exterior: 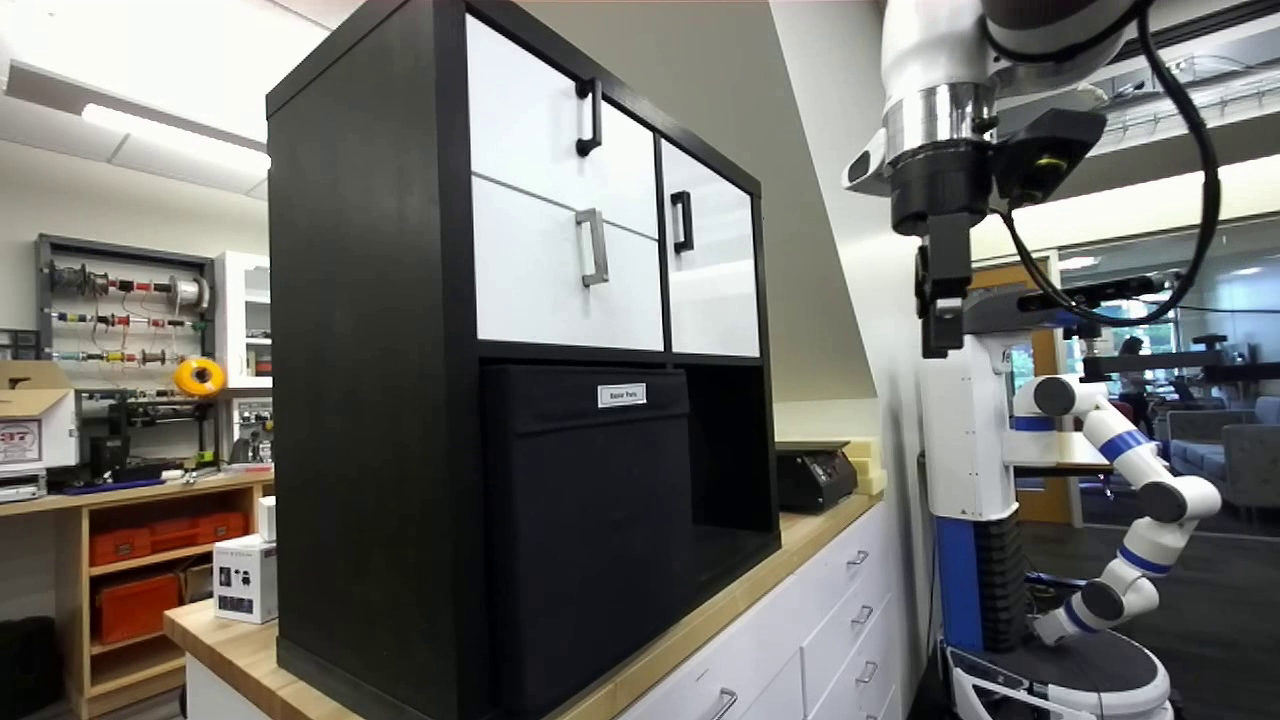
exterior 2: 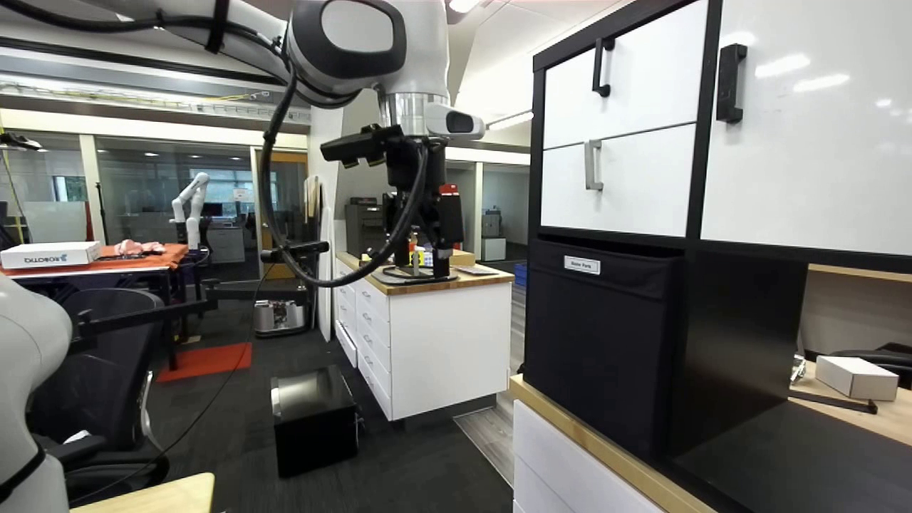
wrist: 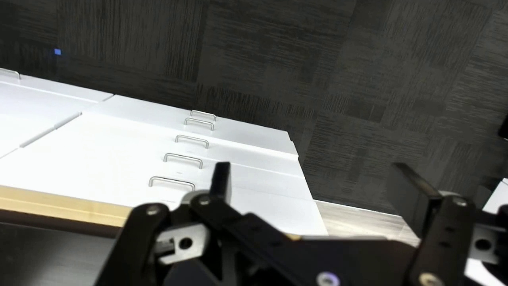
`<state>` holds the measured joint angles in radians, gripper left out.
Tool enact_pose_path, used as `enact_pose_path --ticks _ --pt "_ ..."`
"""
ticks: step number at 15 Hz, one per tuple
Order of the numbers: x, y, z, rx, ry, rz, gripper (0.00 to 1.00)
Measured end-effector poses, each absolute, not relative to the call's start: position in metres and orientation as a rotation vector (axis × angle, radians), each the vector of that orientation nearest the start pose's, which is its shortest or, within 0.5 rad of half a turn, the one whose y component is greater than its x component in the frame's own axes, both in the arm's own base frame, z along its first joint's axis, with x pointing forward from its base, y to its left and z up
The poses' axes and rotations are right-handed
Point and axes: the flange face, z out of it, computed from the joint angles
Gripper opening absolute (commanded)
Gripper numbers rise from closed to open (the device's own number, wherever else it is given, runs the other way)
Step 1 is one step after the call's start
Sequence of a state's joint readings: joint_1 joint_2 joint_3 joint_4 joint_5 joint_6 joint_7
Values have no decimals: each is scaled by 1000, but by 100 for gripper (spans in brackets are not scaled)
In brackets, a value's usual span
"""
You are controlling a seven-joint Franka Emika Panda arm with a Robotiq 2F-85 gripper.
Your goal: Pull out the black storage bin from underneath the cabinet
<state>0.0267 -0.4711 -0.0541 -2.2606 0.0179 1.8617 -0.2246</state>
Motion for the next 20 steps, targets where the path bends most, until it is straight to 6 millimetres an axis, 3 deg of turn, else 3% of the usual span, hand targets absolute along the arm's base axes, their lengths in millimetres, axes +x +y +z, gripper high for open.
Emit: enact_pose_path --ticks 11,16,20 --pt "538 -5 535 -3104 -417 -327 100" --pt "581 -9 535 -3090 -661 -374 100" --pt "603 -15 553 -3090 -859 -434 100"
